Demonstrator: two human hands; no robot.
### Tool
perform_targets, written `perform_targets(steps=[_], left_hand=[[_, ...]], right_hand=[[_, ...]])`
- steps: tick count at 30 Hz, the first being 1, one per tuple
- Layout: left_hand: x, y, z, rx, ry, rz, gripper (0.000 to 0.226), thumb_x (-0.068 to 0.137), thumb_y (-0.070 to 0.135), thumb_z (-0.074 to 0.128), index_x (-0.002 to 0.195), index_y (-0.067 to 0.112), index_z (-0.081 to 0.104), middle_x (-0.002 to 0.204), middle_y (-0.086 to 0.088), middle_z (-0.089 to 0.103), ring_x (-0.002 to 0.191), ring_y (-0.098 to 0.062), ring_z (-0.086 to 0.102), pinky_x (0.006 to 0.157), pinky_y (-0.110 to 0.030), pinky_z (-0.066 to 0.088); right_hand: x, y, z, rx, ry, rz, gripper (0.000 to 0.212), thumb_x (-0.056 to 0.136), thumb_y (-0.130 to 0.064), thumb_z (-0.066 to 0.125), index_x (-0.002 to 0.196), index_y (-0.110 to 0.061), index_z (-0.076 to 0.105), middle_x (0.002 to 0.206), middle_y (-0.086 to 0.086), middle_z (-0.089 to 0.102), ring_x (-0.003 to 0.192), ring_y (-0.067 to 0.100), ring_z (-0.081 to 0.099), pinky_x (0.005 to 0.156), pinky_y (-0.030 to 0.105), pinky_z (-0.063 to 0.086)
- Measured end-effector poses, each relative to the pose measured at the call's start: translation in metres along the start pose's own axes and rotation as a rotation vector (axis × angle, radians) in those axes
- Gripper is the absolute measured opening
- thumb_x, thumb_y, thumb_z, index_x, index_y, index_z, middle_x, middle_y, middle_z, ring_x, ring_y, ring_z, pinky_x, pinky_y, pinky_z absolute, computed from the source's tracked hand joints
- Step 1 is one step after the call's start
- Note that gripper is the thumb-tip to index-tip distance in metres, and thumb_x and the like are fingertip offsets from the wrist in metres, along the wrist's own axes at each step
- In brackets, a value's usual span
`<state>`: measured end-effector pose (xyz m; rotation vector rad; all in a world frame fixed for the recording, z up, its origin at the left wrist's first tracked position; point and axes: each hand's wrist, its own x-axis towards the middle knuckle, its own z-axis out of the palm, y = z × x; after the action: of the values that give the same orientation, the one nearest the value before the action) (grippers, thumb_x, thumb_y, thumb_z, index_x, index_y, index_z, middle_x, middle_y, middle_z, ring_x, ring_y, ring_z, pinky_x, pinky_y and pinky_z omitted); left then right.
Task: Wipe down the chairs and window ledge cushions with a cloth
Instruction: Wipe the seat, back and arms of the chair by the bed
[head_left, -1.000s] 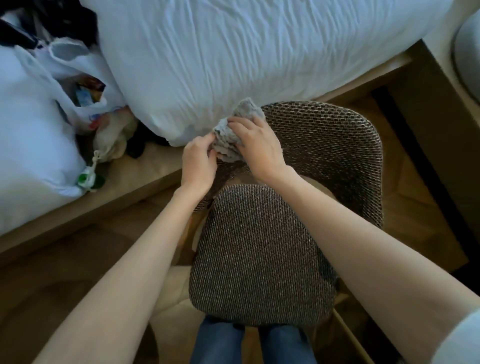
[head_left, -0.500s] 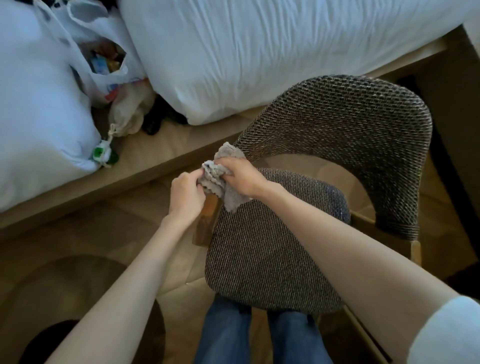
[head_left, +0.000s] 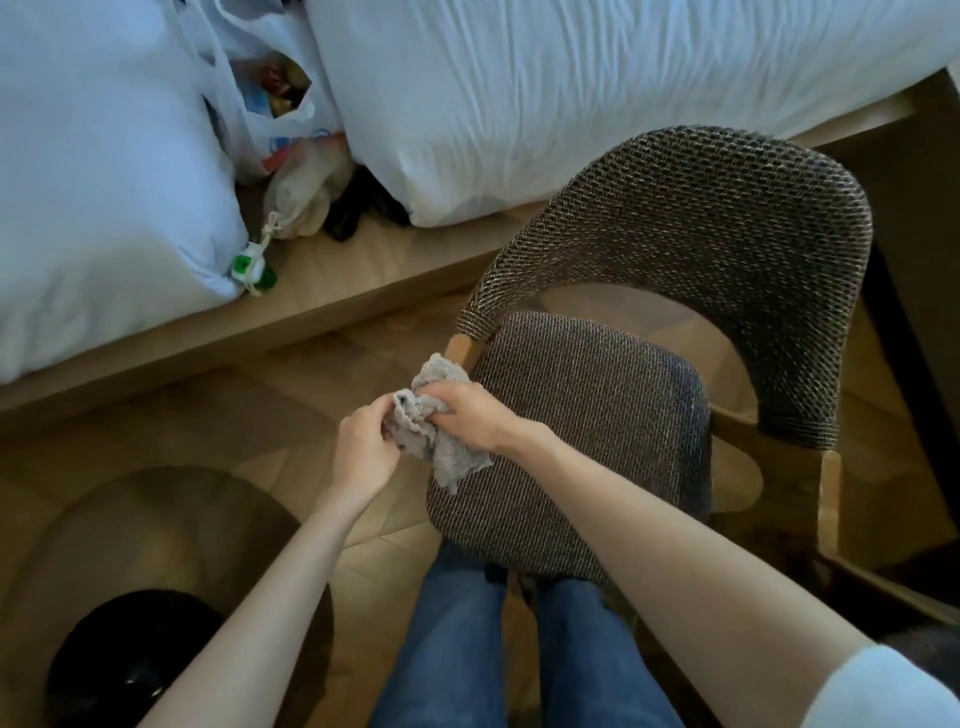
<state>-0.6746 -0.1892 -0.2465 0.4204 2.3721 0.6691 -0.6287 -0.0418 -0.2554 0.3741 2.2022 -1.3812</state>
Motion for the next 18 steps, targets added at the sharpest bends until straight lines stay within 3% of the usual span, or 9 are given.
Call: perform_targets(steps=[4,7,10,13,15,18], left_hand=[[-0.022,-0.001,-0.001,-0.051,0.033,0.041,0.05,0.087,-0.005,0.057,0.134,0.013,0.052,0.123,-0.008,0.062,0.115,-0.023,0.056,0.095,-0.026,0.042],[-0.035,0.014,-0.003,-0.078,0.054,0.087,0.059,0.088,0.0,0.057,0.141,0.023,0.044,0.128,-0.008,0.056,0.12,-0.023,0.05,0.103,-0.04,0.043],[-0.051,0.04,-0.004,-0.113,-0.023,0.175,0.063,0.088,0.013,0.064,0.143,0.03,0.038,0.13,-0.004,0.051,0.12,-0.018,0.049,0.101,-0.039,0.045],[-0.074,0.067,0.001,-0.217,-0.178,0.276,0.071,0.085,0.019,0.068,0.146,0.03,0.033,0.138,0.002,0.048,0.124,-0.01,0.047,0.102,-0.031,0.043],[-0.089,0.083,0.006,-0.249,-0.244,0.328,0.071,0.086,0.018,0.067,0.147,0.027,0.031,0.141,0.006,0.046,0.126,-0.006,0.044,0.102,-0.027,0.041],[-0.106,0.099,0.012,-0.309,-0.259,0.363,0.067,0.088,0.013,0.064,0.146,0.025,0.032,0.139,0.007,0.046,0.123,-0.006,0.045,0.097,-0.018,0.041]], right_hand=[[-0.023,-0.007,-0.001,0.043,0.081,-0.017,0.027,0.094,-0.007,0.052,0.119,-0.006,0.063,0.119,0.011,0.064,0.11,0.024,0.056,0.086,0.018,0.037],[-0.055,-0.004,-0.014,0.074,0.256,-0.057,0.028,0.091,-0.011,0.058,0.118,-0.012,0.064,0.113,0.005,0.067,0.104,0.019,0.06,0.089,0.022,0.043],[-0.1,0.002,-0.027,0.08,0.438,-0.084,0.026,0.086,-0.013,0.066,0.112,-0.016,0.066,0.101,-0.01,0.064,0.09,0.006,0.06,0.074,0.004,0.038],[-0.149,0.006,-0.033,0.096,0.519,-0.084,0.024,0.083,-0.012,0.07,0.105,-0.019,0.066,0.091,-0.024,0.057,0.077,-0.01,0.055,0.069,0.001,0.036],[-0.176,0.006,-0.033,0.107,0.553,-0.083,0.023,0.082,-0.011,0.071,0.103,-0.017,0.065,0.091,-0.023,0.055,0.08,-0.012,0.053,0.071,0.005,0.036],[-0.205,0.005,-0.031,0.088,0.592,-0.052,0.027,0.082,-0.012,0.071,0.109,-0.012,0.065,0.106,-0.003,0.05,0.095,0.005,0.048,0.083,0.013,0.034]])
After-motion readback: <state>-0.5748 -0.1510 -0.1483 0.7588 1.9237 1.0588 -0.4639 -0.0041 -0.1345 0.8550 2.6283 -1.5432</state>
